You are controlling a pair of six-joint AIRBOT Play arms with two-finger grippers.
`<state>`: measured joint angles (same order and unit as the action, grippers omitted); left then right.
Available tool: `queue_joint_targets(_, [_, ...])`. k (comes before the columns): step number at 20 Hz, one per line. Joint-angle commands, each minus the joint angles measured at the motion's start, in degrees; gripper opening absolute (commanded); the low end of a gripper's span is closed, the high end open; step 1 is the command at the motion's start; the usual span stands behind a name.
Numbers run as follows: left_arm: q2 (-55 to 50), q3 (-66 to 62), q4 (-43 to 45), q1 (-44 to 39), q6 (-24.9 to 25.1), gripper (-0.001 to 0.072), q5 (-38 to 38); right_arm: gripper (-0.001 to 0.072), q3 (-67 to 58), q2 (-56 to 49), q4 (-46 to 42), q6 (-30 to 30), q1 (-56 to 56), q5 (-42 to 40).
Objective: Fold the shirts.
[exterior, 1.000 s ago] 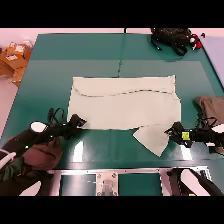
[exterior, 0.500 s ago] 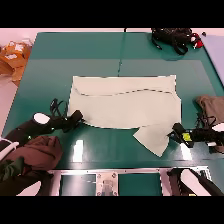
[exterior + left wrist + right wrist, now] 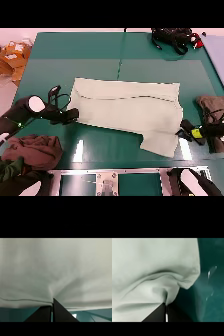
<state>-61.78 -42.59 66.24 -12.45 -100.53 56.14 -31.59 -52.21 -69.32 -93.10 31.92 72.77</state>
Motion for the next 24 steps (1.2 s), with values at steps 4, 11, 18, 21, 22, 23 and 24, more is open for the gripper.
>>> queue_joint_targets(4, [-6.29, -11.39, 1.2, 0.04, 1.97, 0.0018, -0.07, 0.002, -13.88, -3.26, 8.07, -0.35, -2.95, -3.93])
queue_joint_targets(11, [-29.7, -35.95, 0.81, 0.04, 3.52, 0.0018, -1.6, 0.0021, -33.46, -26.86, 10.45, -0.31, -11.91, -15.89])
queue_joint_targets(18, [-45.99, -51.63, 0.63, 0.02, 4.09, 0.0348, -7.56, 0.0032, -53.24, -49.48, 13.2, 2.14, -13.88, -18.99])
queue_joint_targets(21, [-45.97, -55.74, 0.9, 2.34, 4.92, 0.064, -6.58, 0.0462, -58.8, -50.42, 13.16, 6.01, -11.23, -14.93])
queue_joint_targets(22, [-45.94, -58.14, 1.03, 3.76, 5.05, 0.064, -4.42, 0.057, -60.26, -50.4, 13.05, 8.37, -9.68, -11.61])
queue_joint_targets(23, [-45.94, -60.19, 1.07, 5.09, 5.03, 0.064, -2.69, 0.0592, -61.16, -50.42, 12.94, 9.84, -7.63, -7.58])
queue_joint_targets(24, [-45.94, -62.14, 1.05, 6.56, 5.03, 0.064, -0.92, 0.0592, -61.2, -50.42, 12.96, 10.73, -5.66, -4.52])
